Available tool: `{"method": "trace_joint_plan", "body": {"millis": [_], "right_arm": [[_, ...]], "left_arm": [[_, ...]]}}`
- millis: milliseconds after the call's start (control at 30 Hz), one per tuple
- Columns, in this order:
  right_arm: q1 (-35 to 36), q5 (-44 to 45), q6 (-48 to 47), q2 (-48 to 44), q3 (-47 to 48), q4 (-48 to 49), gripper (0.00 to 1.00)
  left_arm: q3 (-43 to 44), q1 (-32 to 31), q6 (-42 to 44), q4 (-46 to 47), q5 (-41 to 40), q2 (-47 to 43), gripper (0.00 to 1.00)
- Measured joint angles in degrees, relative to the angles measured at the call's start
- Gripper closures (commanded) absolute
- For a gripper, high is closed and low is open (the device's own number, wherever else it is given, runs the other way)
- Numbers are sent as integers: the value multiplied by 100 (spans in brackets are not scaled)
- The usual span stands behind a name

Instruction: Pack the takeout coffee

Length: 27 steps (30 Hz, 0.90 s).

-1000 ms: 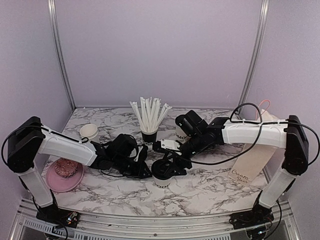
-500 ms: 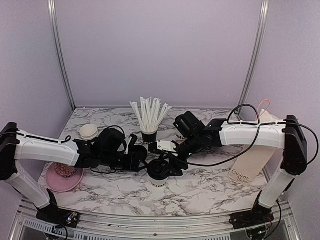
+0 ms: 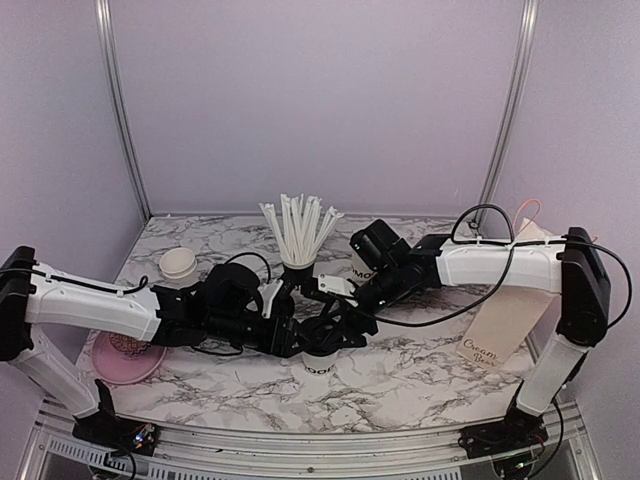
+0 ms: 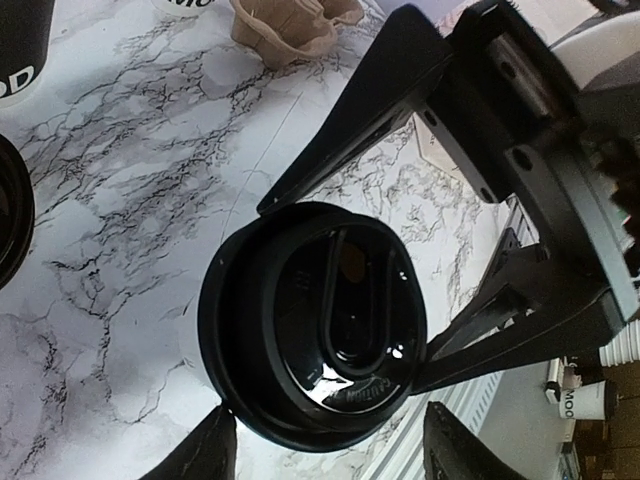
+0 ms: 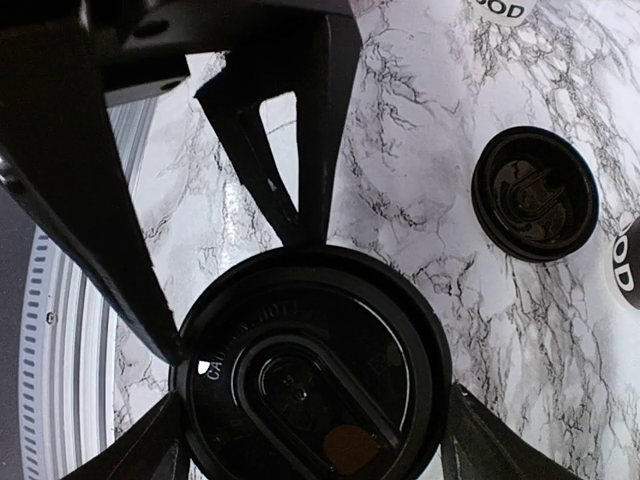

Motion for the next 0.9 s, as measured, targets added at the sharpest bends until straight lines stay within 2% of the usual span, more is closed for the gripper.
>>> {"method": "trace_joint_plan", "body": {"millis": [300, 433, 533, 633, 900], "right_arm": [[-118, -2, 35, -2, -4, -9, 30], [-140, 0, 63, 7, -13, 33, 31], [-129, -28, 61, 13, -15, 46, 33], [-129, -31, 61, 11, -7, 42, 34], [-402, -55, 61, -4, 216, -485, 36]], "left_arm": [[221, -140, 166, -122, -133, 538, 54], [280, -160, 149, -407, -400, 852, 55], [269, -70, 125, -828, -704, 1182, 49], [264, -76, 229, -1019, -868, 1080, 43], [402, -179, 638, -1084, -1143, -44, 39]]}}
